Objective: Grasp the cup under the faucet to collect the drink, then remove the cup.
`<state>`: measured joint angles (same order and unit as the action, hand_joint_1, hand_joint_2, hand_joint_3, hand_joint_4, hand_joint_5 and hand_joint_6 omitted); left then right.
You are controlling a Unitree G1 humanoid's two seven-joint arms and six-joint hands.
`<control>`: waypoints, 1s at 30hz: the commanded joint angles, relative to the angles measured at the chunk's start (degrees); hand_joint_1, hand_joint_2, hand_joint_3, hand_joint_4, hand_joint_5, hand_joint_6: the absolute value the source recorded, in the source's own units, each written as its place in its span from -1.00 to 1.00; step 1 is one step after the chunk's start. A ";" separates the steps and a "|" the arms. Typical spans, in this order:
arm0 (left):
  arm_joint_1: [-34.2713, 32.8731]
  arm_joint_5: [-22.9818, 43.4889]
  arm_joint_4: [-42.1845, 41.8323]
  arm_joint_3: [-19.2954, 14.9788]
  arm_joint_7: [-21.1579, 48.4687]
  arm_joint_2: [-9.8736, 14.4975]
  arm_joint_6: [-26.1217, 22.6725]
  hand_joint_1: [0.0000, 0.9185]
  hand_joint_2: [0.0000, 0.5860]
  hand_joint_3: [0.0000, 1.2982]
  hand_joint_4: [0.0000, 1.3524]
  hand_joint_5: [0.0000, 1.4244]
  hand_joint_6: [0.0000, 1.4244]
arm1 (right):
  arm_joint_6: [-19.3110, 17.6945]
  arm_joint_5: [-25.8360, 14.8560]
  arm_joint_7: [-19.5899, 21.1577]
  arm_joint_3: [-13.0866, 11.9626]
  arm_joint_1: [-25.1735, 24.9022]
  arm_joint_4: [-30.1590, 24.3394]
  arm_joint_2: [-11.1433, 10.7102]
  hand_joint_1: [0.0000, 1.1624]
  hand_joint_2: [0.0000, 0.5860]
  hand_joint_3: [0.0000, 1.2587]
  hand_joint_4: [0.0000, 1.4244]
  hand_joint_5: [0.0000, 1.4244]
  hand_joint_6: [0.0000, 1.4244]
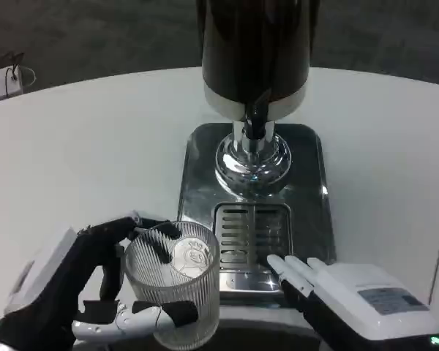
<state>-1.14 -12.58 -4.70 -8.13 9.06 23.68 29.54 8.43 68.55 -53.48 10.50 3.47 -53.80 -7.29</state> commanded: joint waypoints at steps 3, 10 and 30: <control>-2.59 -1.72 2.18 0.84 -2.13 -0.79 0.41 0.23 -1.00 0.53 0.63 0.86 0.74 | 0.35 0.84 0.52 -0.80 -0.18 0.06 0.35 -0.11 0.63 -1.00 -1.00 -1.00 -1.00; -6.29 -7.08 5.30 4.00 -5.96 -3.54 -0.56 0.23 -1.00 0.53 0.63 0.86 0.74 | 0.60 0.91 0.98 -1.61 -0.63 -0.04 0.64 -0.11 0.63 -1.00 -1.00 -1.00 -1.00; -23.32 -16.35 24.13 9.46 -17.69 -4.19 -1.54 0.23 -1.00 0.53 0.63 0.86 0.74 | 0.69 -0.43 2.60 -3.70 -0.39 -0.65 0.17 -0.11 0.63 -1.00 -1.00 -1.00 -1.00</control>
<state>-21.61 -28.07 17.05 0.58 -6.21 19.18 27.59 9.03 68.56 -51.32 7.14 2.70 -53.85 -7.18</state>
